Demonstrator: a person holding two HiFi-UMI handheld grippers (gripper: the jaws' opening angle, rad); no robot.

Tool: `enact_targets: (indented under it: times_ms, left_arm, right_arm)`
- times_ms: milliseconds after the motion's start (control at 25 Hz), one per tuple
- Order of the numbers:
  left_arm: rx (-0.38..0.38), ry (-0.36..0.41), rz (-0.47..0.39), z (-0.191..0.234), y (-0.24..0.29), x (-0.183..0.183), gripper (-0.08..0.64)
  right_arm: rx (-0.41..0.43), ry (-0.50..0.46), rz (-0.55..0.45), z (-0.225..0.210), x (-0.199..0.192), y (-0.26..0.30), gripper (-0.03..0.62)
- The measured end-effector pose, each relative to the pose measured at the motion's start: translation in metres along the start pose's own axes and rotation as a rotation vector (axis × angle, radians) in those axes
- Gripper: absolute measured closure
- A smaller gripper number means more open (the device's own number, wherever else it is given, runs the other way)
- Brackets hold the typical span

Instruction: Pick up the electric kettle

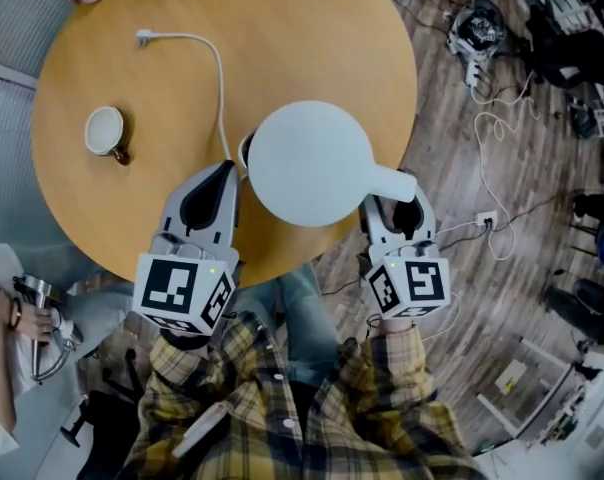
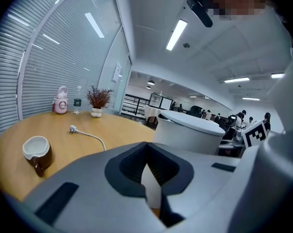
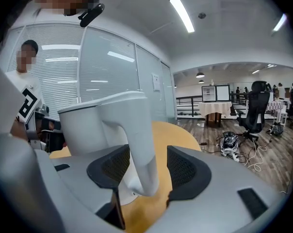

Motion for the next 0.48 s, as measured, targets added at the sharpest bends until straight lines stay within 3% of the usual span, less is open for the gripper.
enact_targets:
  times_ms: [480]
  left_arm:
    - [0.012,-0.019,0.018,0.012,0.021,-0.014,0.557]
  right_arm:
    - [-0.003,0.005,-0.054,-0.007,-0.002,0.034,0.357]
Point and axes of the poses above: the fingertips, and each gripper's own axes: y forward along the fingers, z to its left, x out of its top, the point moved 4 cm from there along -y, backward along the fingers, and after that the axes turned 11 degrees about -x, right-handed, at the moved point
